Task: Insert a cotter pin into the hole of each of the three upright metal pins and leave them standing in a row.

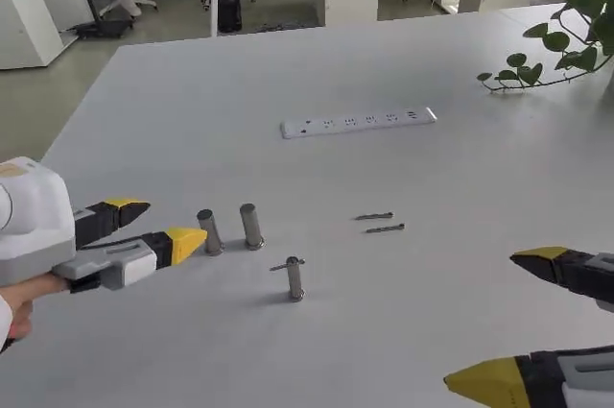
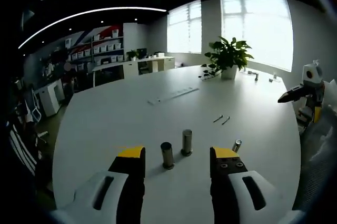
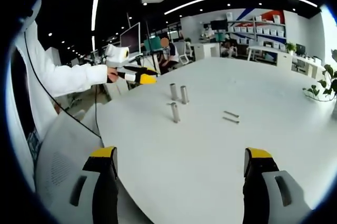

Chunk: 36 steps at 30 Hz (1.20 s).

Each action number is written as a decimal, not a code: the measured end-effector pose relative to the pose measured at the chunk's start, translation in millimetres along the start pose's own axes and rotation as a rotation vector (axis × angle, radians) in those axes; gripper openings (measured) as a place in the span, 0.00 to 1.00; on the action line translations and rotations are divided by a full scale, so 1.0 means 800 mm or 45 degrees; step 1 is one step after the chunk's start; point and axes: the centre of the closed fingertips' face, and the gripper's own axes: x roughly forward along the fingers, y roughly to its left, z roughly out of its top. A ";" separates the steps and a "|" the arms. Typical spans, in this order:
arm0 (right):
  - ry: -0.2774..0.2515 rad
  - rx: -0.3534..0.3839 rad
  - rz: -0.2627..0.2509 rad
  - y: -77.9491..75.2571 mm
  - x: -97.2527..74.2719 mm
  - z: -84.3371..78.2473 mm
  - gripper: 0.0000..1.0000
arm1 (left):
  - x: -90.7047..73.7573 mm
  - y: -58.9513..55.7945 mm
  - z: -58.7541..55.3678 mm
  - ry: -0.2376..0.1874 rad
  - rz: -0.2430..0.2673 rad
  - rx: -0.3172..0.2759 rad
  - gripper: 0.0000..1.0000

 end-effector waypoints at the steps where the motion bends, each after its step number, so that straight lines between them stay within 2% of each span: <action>1: 0.000 0.005 -0.004 0.000 0.000 -0.001 0.98 | 0.008 0.003 -0.001 0.009 -0.002 0.017 0.45; 4: 0.000 0.017 -0.009 0.001 -0.001 -0.003 0.98 | 0.029 0.009 -0.007 0.016 -0.019 -0.022 0.43; 9: 0.011 0.027 -0.028 0.000 0.001 -0.007 0.97 | 0.051 0.010 -0.026 0.075 -0.030 -0.022 0.35; 11: 0.011 0.038 -0.033 -0.001 0.001 -0.009 0.97 | 0.059 0.011 -0.032 0.092 -0.012 -0.013 0.34; 15: 0.016 0.050 -0.036 0.001 0.002 -0.012 0.97 | 0.075 0.017 -0.035 0.104 0.008 0.015 0.33; 17: 0.023 0.051 -0.040 0.001 0.003 -0.014 0.97 | 0.081 0.019 -0.038 0.115 0.007 -0.006 0.29; 21: 0.017 0.051 -0.046 0.003 0.004 -0.013 0.97 | 0.086 0.023 -0.044 0.139 0.028 0.015 0.24; 23: 0.016 0.048 -0.043 0.005 0.004 -0.013 0.97 | 0.086 0.021 -0.044 0.136 0.008 0.013 0.22; 27: 0.031 0.051 -0.047 0.005 0.005 -0.017 0.97 | 0.088 0.022 -0.045 0.141 0.008 0.030 0.13; 32: 0.032 0.051 -0.050 0.005 0.006 -0.017 0.96 | 0.089 0.020 -0.046 0.151 -0.021 0.027 0.12; 34: 0.030 0.052 -0.049 0.005 0.007 -0.017 0.96 | 0.089 0.021 -0.046 0.147 -0.022 0.004 0.11; 36: 0.032 0.053 -0.044 0.006 0.008 -0.018 0.96 | 0.089 0.021 -0.046 0.150 -0.016 0.014 0.11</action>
